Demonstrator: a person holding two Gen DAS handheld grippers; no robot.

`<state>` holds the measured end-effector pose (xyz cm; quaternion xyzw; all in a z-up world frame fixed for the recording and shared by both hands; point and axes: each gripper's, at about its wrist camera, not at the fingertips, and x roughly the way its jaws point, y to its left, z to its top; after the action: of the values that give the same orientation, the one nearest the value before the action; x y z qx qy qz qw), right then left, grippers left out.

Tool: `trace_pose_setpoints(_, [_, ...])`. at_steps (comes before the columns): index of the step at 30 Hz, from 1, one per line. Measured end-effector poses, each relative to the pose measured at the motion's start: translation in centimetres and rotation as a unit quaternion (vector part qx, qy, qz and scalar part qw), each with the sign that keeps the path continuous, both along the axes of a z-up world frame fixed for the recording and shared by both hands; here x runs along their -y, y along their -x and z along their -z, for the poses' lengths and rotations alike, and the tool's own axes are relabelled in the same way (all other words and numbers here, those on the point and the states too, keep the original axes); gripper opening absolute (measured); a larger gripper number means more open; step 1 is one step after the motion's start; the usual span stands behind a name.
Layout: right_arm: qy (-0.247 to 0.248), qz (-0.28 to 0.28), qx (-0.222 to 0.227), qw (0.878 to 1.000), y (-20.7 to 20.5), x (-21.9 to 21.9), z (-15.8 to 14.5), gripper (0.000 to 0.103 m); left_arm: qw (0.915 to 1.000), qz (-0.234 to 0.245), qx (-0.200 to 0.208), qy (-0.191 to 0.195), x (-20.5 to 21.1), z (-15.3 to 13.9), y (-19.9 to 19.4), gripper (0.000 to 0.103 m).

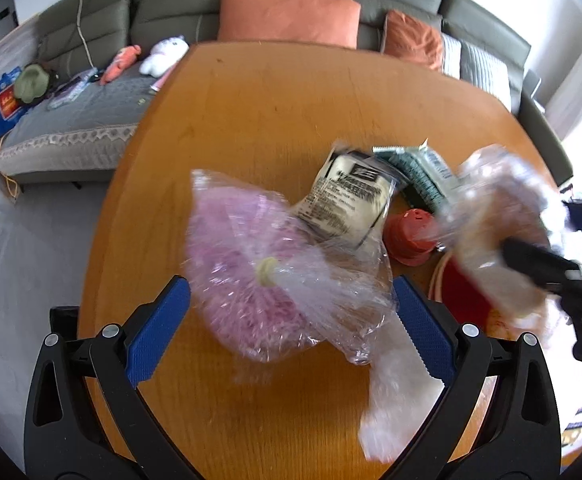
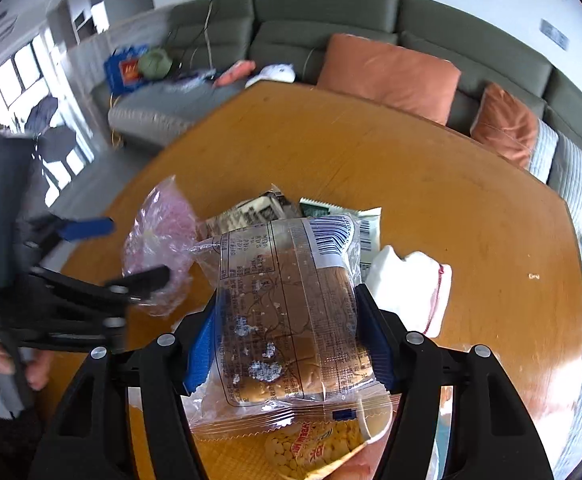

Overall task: Collect trash
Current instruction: 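Grasp the pink-filled plastic bag with the left tool while the right tool grasps the bagged bread, then carry both bags to the black bin and open both tools to drop them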

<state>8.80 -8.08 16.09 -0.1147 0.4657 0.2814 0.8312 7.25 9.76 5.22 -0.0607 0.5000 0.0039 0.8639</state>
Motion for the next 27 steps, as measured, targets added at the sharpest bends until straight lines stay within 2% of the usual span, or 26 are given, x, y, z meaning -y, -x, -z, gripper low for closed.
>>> trace_pose_setpoints(4, [-0.012,0.017,0.005,1.000,0.1,0.6,-0.9,0.064,0.9997,-0.001,-0.010,0.021,-0.5,1.5,-0.9,0.097])
trace_pose_setpoints(5, [-0.013,0.020,0.006,1.000,0.1,0.6,-1.1,0.064,0.9996,-0.005,-0.010,0.025,-0.8,1.8,-1.0,0.094])
trace_pose_setpoints(7, [-0.015,0.024,0.008,1.000,0.2,0.6,-1.4,0.064,0.9997,-0.006,-0.006,0.022,-0.9,2.1,-1.1,0.083])
trace_pose_setpoints(9, [-0.015,0.027,0.011,0.999,0.3,0.5,-1.7,0.064,0.9999,-0.001,0.002,0.013,-0.9,2.1,-0.7,0.061])
trace_pose_setpoints(10, [-0.016,0.028,0.014,0.999,0.5,0.4,-1.9,0.064,0.9998,0.003,0.007,0.016,-1.1,2.0,-0.4,0.058])
trace_pose_setpoints(12, [-0.019,0.027,0.018,0.999,0.9,0.2,-2.3,0.064,0.9995,0.003,0.019,0.027,-1.6,1.4,0.2,0.044])
trace_pose_setpoints(14, [-0.022,0.025,0.021,0.999,1.3,-0.2,-2.6,0.064,0.9986,-0.004,0.029,0.043,-2.3,0.6,0.7,0.039])
trace_pose_setpoints(16, [-0.026,0.018,0.024,0.999,1.8,-0.7,-3.1,0.064,0.9976,-0.009,0.044,0.052,-3.1,-0.3,1.8,0.037])
trace_pose_setpoints(21, [-0.034,-0.011,0.033,0.999,3.1,-3.5,-4.1,0.064,0.9965,-0.031,0.066,0.041,-5.2,-2.1,4.4,0.037])
trace_pose_setpoints(27, [-0.043,-0.068,0.031,0.996,4.9,-9.3,-4.5,0.064,0.9930,-0.072,0.085,0.038,-9.3,-3.6,8.2,0.037])
